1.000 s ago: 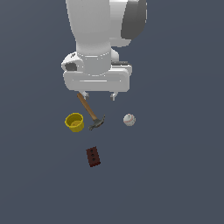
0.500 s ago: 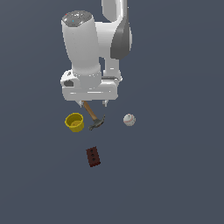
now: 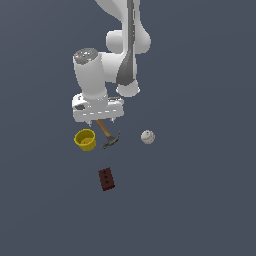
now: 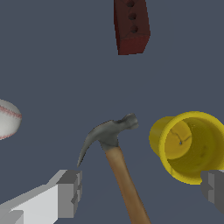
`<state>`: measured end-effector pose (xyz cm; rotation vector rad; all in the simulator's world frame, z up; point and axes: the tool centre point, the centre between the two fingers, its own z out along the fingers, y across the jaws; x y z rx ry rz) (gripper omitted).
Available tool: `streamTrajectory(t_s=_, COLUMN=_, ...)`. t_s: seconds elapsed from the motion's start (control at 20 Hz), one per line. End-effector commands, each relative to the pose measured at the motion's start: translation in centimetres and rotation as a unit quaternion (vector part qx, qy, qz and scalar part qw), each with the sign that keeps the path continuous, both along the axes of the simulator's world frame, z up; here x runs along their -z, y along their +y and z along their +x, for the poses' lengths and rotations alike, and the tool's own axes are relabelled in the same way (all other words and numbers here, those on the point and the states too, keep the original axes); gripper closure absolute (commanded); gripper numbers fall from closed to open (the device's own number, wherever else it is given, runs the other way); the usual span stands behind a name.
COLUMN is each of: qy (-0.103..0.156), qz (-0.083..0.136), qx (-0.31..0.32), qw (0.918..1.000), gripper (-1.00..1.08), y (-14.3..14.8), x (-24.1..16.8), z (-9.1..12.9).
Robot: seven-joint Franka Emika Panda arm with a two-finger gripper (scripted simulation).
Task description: Pick up a designated object from a clutter of objects.
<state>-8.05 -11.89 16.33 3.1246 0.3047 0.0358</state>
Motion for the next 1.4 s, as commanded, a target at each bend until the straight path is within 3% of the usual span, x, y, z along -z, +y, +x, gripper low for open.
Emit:
streamTrajectory(t_s=0.0, qy=0.002, qz=-0.001, qx=-0.020, qw=0.9998, gripper=-0.92, y=-0.8, x=2.0, z=-1.9)
streamTrajectory(t_s=0.4, qy=0.008, qz=-0.002, qx=-0.075, qw=0.9972, gripper=-0.92, y=-2.2, x=6.9, z=-8.0)
streamTrajectory(t_s=0.7, qy=0.010, qz=-0.002, qx=-0.101, qw=0.9949, gripper=-0.92, y=-2.5, x=8.8, z=-11.0)
streamTrajectory(t_s=1.0, qy=0.011, qz=-0.001, qx=-0.112, qw=0.9936, gripper=-0.92, y=-2.5, x=9.6, z=-12.5)
streamTrajectory(t_s=1.35, qy=0.012, qz=-0.001, qx=-0.112, qw=0.9937, gripper=-0.92, y=-2.5, x=9.9, z=-12.5)
